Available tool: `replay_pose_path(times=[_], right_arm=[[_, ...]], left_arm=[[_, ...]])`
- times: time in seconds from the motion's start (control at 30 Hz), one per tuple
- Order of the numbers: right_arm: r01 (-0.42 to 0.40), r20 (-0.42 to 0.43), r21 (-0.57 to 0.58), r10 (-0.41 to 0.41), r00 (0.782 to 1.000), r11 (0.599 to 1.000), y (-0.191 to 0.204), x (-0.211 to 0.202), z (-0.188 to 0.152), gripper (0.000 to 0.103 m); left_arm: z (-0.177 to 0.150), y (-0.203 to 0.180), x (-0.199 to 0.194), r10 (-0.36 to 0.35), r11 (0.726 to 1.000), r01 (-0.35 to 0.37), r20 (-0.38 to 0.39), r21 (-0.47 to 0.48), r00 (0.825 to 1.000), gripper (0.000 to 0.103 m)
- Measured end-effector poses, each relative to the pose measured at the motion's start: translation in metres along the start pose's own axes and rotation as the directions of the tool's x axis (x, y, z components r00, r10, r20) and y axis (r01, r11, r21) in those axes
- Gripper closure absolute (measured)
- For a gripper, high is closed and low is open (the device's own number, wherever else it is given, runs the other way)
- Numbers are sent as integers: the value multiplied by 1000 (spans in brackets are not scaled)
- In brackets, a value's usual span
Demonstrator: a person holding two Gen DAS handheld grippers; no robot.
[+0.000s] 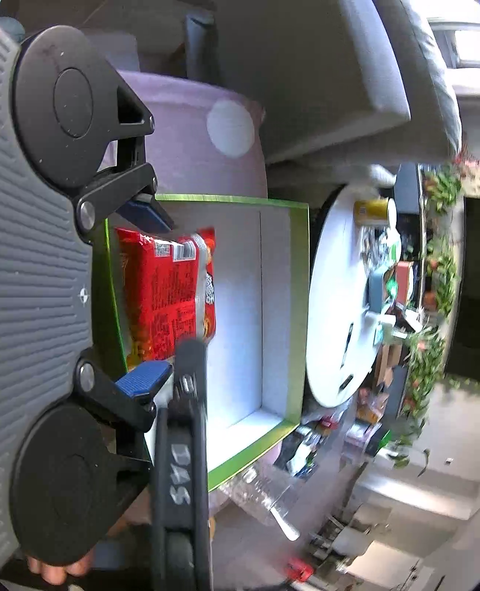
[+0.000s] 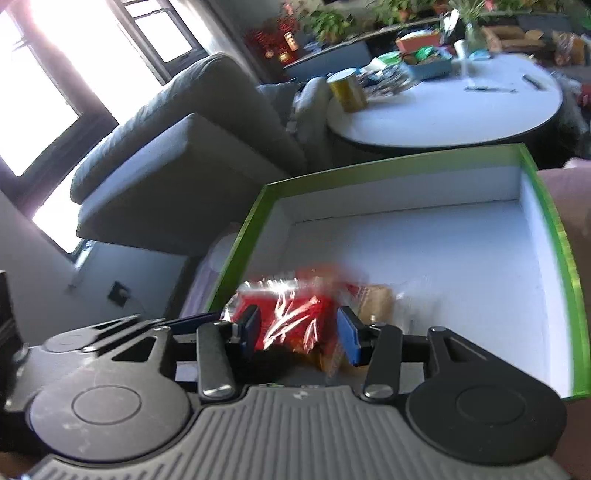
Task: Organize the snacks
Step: 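Lower the red bag into the box and open both grippers, then grasp the yellow-and-red chip bag with both grippers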
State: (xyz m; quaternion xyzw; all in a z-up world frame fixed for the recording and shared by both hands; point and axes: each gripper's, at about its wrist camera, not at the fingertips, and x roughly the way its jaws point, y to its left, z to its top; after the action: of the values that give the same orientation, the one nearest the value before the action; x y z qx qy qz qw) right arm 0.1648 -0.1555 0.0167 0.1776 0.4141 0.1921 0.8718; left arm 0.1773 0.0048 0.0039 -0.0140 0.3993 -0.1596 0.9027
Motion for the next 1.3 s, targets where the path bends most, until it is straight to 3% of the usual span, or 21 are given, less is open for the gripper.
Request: replay_pose_path(times=[0.1,0.47,0.7,0.8,0.93,1.0,1.07,1.13,1.3], right_arm=[[15,14,17,-15,1000,1000,-7,-9,-3,27],[14,25,-67,-13,1000,998,5,-38,-25,28],[1,16,-120,1,1000,993,19,-47,-40,28],[-2,17,-117,4,1000,993,18,-53,-45,27],[14,30,-116,-11,999,993,15,-64,-52,25],[26,36,-108,-22,999,994,12,-68,-54,24],[35,36,-97,-32,999,995,8,-70,-55,24],[40,31,-94,-38,999,995,6,-69,-57,24],[28,4,-119,-28,1000,993,9,-63,-61,23]], left_arm=[[-4,11,-8,-4,998,5,10,-56,1000,29],[-40,22,-38,43,995,-41,24,-95,999,29],[-64,28,-27,79,989,-83,-36,-126,996,29],[-66,19,-21,55,990,-60,-41,-127,998,29],[-74,-15,-13,-18,1000,17,-88,-8,996,28],[-82,-36,-11,6,996,2,-89,88,996,21],[-90,-54,-11,43,982,-28,-73,189,996,21],[-93,-60,-15,24,977,-9,-66,211,998,21],[-95,-62,-36,-125,970,131,-42,204,991,21]])
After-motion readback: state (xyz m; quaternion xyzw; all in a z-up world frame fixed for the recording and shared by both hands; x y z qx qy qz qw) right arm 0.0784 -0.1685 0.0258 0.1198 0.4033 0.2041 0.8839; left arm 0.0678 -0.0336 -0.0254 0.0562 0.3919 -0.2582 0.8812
